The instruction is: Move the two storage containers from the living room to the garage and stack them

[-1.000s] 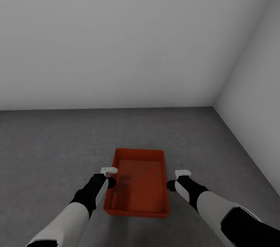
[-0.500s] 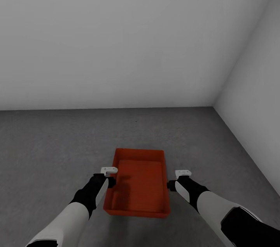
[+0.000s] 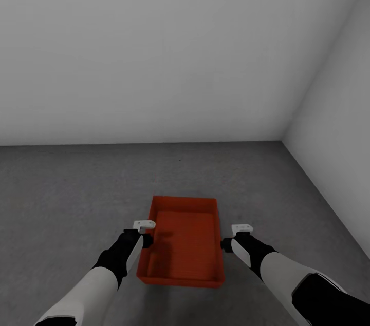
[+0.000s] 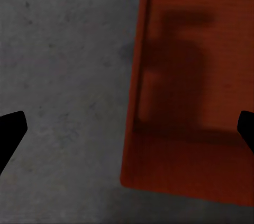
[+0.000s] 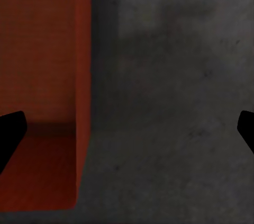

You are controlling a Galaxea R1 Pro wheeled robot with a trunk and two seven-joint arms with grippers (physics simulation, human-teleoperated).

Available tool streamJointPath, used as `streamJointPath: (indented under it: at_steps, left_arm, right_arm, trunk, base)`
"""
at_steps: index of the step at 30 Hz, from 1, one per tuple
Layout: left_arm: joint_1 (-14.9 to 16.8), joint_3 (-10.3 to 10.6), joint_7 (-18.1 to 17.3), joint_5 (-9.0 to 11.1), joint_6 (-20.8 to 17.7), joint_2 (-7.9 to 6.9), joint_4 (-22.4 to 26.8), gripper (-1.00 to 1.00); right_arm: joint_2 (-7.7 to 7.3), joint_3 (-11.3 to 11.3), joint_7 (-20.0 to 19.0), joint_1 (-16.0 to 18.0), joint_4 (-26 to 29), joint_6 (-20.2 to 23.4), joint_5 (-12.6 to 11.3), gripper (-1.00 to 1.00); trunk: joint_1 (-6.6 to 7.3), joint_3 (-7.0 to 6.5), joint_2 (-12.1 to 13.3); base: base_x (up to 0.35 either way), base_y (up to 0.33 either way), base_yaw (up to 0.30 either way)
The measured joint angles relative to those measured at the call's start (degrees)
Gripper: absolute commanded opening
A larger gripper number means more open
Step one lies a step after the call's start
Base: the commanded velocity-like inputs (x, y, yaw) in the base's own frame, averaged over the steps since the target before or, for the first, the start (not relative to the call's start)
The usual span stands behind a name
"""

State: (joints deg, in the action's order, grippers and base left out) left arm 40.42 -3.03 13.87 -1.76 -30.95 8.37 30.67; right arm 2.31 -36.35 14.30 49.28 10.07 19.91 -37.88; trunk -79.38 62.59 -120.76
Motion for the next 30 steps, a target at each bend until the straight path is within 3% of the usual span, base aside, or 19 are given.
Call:
streamJointPath:
  at_steps: [20,30]
  left_arm:
    - [0.0,0.0,0.2,0.1,-0.2,0.00,-0.3,1.00]
    - [0.0,0.0,0.2,0.1,-0.2,0.00,-0.3,1.00]
  right_arm:
    - [0.26,0.2,0.1,0.0,0.0,-0.1,0.0,1.00]
    - [0.35,0.5,0.2,0.0,0.0,-0.1,-0.2,1.00]
  trunk:
    - [4.17,-3.41,7.6]
    - [6.37,-5.87,11.6]
  base:
    - [0.000,0.000,0.000]
    - [0.000,0.000,0.000]
